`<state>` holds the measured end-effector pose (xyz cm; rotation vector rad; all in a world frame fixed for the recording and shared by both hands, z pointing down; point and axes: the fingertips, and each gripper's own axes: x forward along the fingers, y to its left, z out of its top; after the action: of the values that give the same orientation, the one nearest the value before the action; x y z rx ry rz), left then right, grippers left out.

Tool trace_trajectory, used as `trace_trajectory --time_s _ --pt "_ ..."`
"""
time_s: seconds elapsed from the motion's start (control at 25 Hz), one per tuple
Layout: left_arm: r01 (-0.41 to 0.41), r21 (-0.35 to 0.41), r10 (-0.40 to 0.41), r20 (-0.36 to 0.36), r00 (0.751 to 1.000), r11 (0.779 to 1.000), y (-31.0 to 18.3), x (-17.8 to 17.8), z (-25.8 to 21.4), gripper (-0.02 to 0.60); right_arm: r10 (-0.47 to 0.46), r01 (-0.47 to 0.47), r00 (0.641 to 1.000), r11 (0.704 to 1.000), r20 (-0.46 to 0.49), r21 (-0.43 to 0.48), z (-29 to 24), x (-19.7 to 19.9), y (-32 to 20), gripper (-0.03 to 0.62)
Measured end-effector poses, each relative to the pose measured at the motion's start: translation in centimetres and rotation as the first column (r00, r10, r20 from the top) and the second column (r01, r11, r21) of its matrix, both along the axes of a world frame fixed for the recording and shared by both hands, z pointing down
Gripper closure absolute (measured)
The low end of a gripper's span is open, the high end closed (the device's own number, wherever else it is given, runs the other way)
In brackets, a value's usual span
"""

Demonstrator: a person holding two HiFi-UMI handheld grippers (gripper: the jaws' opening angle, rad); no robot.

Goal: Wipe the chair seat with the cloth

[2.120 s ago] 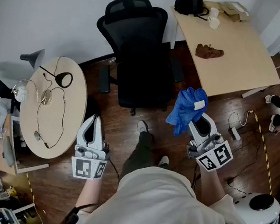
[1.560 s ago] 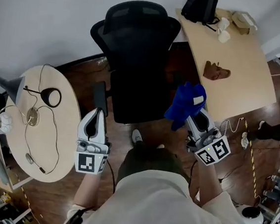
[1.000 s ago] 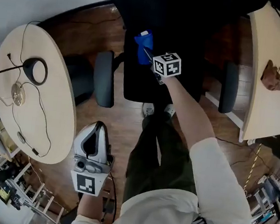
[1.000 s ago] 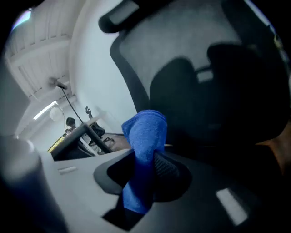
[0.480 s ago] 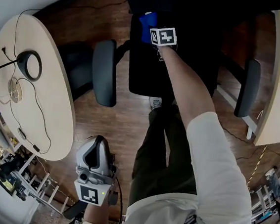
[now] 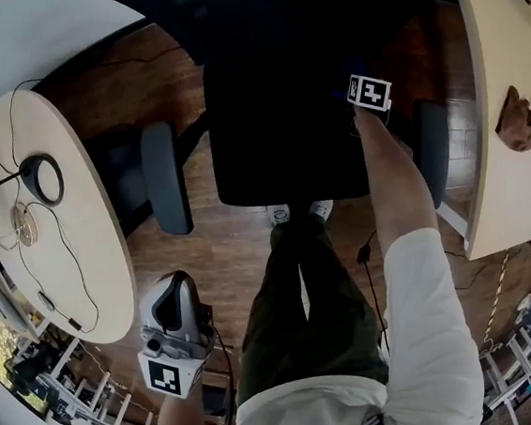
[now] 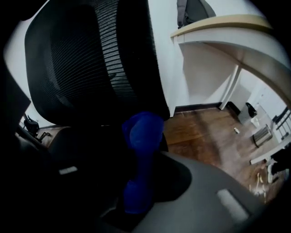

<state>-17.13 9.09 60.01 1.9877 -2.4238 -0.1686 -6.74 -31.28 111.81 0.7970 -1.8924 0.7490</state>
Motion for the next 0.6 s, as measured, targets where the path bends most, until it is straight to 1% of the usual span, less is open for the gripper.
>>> trace_trajectory --time_s 0.12,0.2,0.24,0.32,0.4,0.44,0.52,0.6 --pt "-0.014 0.022 0.014 -0.004 1.000 1.000 -0.7 0.3 -0.1 0.580 0.021 -0.020 0.999 0.999 -0.027 0.028 -0.6 0.1 -0.2 0.488" --pt "-0.027 0.038 0.026 0.013 1.000 0.999 -0.9 0.3 -1.0 0.580 0.019 -0.019 1.000 1.000 0.006 0.017 -1.0 -1.1 0.7 0.488" --pt "-0.032 0.043 0.031 0.024 0.999 0.999 -0.8 0.1 -1.6 0.580 -0.003 0.003 0.999 1.000 0.036 0.005 -1.2 -2.3 1.9 0.488" --pt "-0.020 0.045 0.019 0.012 1.000 0.999 0.0 -0.5 -2.3 0.580 -0.091 0.094 0.990 0.995 0.108 -0.024 -2.0 -5.8 6.2 0.488" --pt "-0.006 0.056 0.006 0.003 1.000 0.998 0.8 -1.1 -3.4 0.580 -0.179 0.196 0.965 0.978 0.190 -0.070 -3.2 -9.8 12.5 0.488" --pt "-0.006 0.061 0.005 0.011 1.000 0.998 1.0 -1.4 -4.1 0.580 -0.212 0.239 0.951 0.966 0.226 -0.097 -3.6 -11.8 15.8 0.488" --pt "-0.005 0.063 0.003 0.037 0.999 0.998 1.3 -2.1 -5.2 0.580 -0.255 0.304 0.926 0.941 0.278 -0.147 -3.6 -15.7 22.0 0.487" --pt "0.011 0.064 -0.014 0.048 0.999 0.998 1.9 -3.0 -5.3 0.580 -0.269 0.334 0.914 0.924 0.303 -0.187 -2.9 -19.0 26.6 0.487"
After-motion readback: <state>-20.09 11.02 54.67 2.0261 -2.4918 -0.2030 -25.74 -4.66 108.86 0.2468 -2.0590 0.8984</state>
